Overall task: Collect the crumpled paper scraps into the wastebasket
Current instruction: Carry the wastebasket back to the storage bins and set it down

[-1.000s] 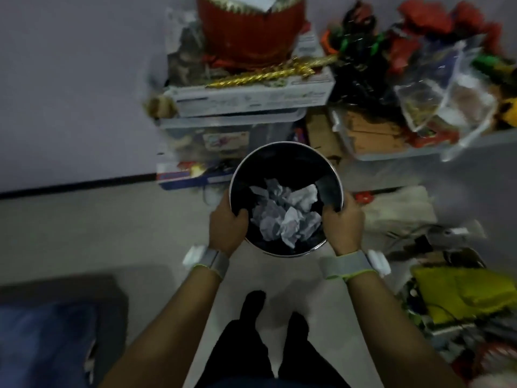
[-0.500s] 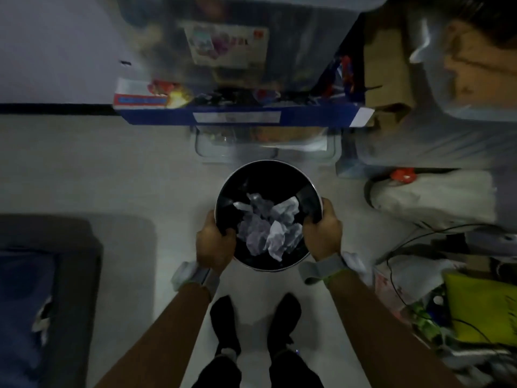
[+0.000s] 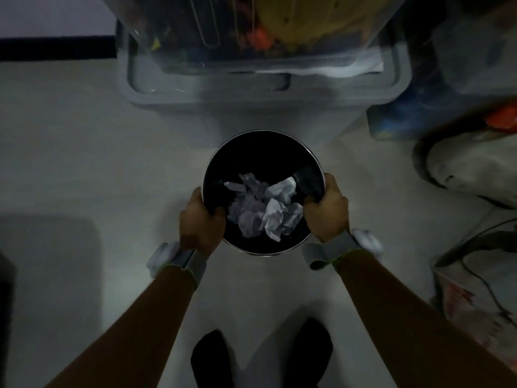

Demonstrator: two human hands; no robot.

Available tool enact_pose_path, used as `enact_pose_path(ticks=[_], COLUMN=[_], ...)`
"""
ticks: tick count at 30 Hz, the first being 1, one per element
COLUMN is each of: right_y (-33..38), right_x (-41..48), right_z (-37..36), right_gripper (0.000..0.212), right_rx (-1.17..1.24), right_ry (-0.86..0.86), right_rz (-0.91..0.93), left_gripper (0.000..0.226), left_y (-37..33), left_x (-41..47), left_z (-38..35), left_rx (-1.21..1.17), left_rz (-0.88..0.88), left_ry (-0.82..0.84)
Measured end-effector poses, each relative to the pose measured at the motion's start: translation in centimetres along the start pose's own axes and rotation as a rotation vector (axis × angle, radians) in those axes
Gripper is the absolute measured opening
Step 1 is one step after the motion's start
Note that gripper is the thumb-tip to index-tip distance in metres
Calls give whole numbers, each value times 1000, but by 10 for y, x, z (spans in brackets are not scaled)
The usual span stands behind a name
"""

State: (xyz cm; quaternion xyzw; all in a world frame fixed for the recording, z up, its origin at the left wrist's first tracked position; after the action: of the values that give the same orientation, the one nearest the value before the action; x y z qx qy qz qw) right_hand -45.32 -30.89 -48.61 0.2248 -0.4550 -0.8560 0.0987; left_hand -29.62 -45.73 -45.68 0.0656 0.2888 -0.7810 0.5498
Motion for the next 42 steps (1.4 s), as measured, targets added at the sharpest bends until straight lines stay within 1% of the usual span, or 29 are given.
enact_pose_path(ticks=[2,3,6,9,12,14,18,20,23,26,28,30,32,34,37,42], right_y=[-21,-33,-46,-51,-51,-49,-44,-44,-44,-42,-40,-38,-37,-30,-7,44], right_x=[10,16,14,19,27,28,29,27,24,24,24,23,18,12,-8,-57], right_z=[-16,-23,-26,-28,-36,-38,-44,-43,-37,-35,-35,-35,-34,-28,-7,56], right_gripper=[41,41,41,39,42,45,42,41,39,41,43,42,44,52,60,46], right_rx=[-4,16,130,160,124,109,23,-3,2,7,-4,-6,25,89,191,333], right_ry=[-44,-25,83,53,-19,-41,-112,-96,-29,26,15,-9,-27,-39,-46,-128], right_rz=[-99,-111,-91,-61,-23,-6,-53,-54,-18,-20,-52,-72,-76,-85,-137,-220], left_gripper=[35,36,43,44,41,39,37,37,34,33,37,46,58,66,53,33], left_y=[7,10,15,16,16,16,17,18,16,17,17,17,19,19,19,22], left_x=[16,25,34,37,44,45,46,48,49,53,55,56,56,53,28,-45], left_z=[-19,-31,-48,-57,-59,-59,-58,-56,-57,-56,-56,-56,-50,-38,-4,79], left_rx=[8,4,-38,-74,-77,-54,-45,-32,-19,-22,-21,-36,-62,-103,-140,-248], left_rz=[-9,-23,-8,7,42,31,-1,9,3,16,16,27,77,127,140,147], left_ry=[8,7,17,-7,-31,-38,-3,14,41,60,88,110,115,102,82,43])
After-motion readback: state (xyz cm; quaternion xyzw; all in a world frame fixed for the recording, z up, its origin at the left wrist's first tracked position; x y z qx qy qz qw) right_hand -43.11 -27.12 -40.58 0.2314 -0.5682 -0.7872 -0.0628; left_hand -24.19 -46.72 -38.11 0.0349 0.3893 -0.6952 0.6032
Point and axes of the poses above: each hand's wrist, its own x-axis towards the middle knuckle, its own z-axis out of the back of the hand, y = z × x, the point moved 1 cm from there along x, towards the middle knuckle, and after that the axes turned 15 degrees about x, right-handed, at the moved point
